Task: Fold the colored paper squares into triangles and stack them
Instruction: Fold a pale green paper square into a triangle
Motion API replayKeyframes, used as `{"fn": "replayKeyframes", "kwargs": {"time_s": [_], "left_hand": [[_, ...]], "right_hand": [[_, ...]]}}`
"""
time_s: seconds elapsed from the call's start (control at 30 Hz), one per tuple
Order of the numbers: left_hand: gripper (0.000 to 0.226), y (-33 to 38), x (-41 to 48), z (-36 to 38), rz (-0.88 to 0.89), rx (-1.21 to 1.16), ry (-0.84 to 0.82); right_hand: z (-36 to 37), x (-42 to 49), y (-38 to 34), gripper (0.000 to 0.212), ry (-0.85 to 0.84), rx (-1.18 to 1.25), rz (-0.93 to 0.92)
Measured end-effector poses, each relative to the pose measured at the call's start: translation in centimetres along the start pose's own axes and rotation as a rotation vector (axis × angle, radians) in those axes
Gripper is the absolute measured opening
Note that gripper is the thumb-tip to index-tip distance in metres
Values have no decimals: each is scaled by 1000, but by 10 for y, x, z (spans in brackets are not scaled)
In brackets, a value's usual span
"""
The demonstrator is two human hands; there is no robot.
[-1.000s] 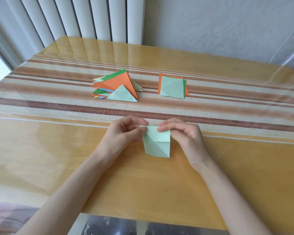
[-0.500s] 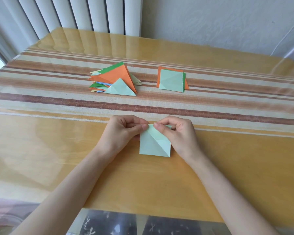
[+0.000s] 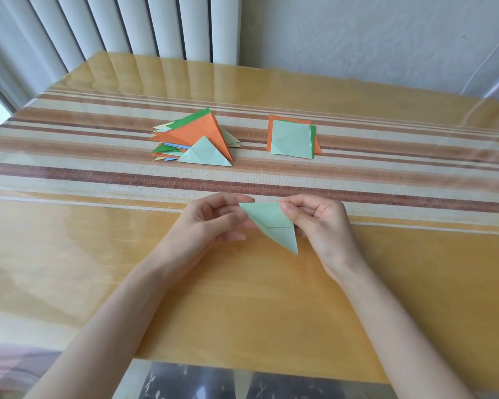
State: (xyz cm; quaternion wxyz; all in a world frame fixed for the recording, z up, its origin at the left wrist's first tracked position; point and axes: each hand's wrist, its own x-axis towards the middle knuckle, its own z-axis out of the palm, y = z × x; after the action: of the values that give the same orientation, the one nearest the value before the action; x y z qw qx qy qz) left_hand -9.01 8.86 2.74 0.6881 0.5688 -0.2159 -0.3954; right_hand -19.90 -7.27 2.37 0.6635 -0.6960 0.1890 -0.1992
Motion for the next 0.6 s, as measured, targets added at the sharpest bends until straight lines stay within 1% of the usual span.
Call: {"fn": "replayKeyframes", "kwargs": {"time_s": [0.23, 0.33, 0.37, 0.47, 0.5, 0.53, 0.6], "left_hand": [[17, -2, 3, 1, 49, 97, 120], [5, -4, 3, 3, 58, 137, 147], [4, -4, 4, 4, 62, 147, 160], [8, -5, 4, 8, 95, 170, 217], [10, -5, 4, 8, 110, 179, 241], [11, -5, 4, 8, 126, 189, 264], [11, -5, 5, 7, 148, 195, 291]], "right_hand": [[5, -2, -3, 15, -38, -24, -31], [5, -5, -1, 11, -44, -40, -32], [4, -5, -1, 17, -56, -25, -20], [5, -7, -4, 58, -141, 52, 66], [7, -6, -4, 60, -158, 31, 78], [8, -6, -3, 50, -163, -7, 85], [12, -5, -1, 18, -123, -85, 82]]}}
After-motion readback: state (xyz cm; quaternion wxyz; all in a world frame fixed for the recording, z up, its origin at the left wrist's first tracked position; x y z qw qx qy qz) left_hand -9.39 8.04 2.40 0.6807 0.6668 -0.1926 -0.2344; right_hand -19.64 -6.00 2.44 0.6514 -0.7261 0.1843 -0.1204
